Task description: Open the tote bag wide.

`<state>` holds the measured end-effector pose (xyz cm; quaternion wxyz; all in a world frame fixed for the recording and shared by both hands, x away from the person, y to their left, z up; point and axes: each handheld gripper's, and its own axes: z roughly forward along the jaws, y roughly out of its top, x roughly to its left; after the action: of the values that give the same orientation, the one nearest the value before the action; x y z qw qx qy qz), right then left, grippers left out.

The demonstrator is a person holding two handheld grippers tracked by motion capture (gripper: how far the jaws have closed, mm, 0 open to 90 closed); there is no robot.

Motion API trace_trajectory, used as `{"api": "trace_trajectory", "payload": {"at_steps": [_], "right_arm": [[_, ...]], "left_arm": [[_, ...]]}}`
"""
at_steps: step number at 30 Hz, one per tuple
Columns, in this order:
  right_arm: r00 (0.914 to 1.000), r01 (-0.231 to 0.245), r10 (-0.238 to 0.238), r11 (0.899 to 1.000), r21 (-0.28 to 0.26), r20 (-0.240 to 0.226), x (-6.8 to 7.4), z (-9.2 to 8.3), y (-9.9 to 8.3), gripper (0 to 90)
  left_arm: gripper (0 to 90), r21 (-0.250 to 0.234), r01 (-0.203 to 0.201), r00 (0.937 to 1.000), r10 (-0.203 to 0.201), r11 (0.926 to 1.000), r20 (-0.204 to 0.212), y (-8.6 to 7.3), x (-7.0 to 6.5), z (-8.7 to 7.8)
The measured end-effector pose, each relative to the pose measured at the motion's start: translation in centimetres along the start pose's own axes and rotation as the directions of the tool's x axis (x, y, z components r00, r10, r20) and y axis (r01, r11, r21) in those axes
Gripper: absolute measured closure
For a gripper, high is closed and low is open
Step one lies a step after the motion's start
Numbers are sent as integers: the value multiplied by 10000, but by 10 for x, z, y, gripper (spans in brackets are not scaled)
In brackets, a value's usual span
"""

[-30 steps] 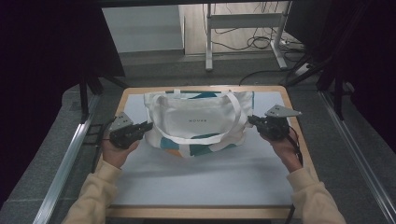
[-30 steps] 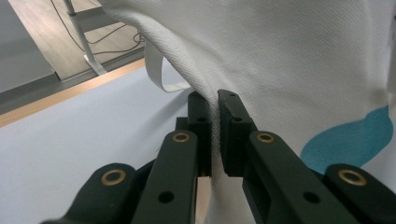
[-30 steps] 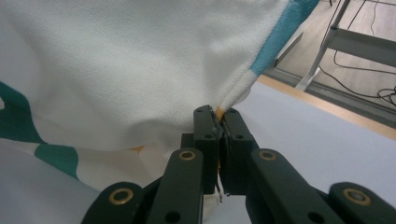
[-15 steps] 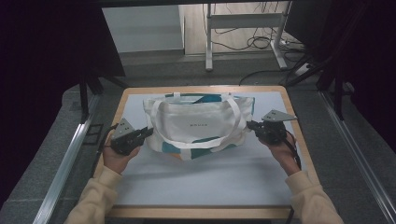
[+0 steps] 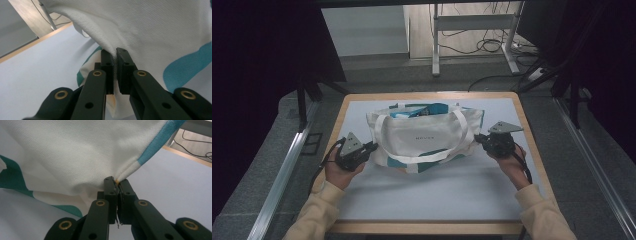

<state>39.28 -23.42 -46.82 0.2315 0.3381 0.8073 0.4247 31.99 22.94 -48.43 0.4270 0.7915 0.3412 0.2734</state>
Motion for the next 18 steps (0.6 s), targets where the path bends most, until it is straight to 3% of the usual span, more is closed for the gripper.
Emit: {"api": "trace_trajectory", "payload": {"at_steps": [6,7,8,9,18], "right_arm": [[10000,-21,21,9999,126,26,0,3,-3,858],[10000,-48,48,9999,141,29,0,4,-4,858],[10000,-84,84,9999,146,16,0,4,-5,858],[9999,-101,101,9998,154,-5,0,5,-5,858],[9998,-206,209,9985,510,-44,0,12,-15,858]], "left_arm": [[857,293,-86,10000,86,9995,21,-2,-4,4],[860,262,111,9999,-114,9996,126,-2,-2,4],[861,104,770,9961,-774,9970,418,-6,1,5],[861,98,1002,9933,-1006,9949,567,-8,4,6],[866,284,1076,9919,-1092,9938,641,-14,4,9]]}}
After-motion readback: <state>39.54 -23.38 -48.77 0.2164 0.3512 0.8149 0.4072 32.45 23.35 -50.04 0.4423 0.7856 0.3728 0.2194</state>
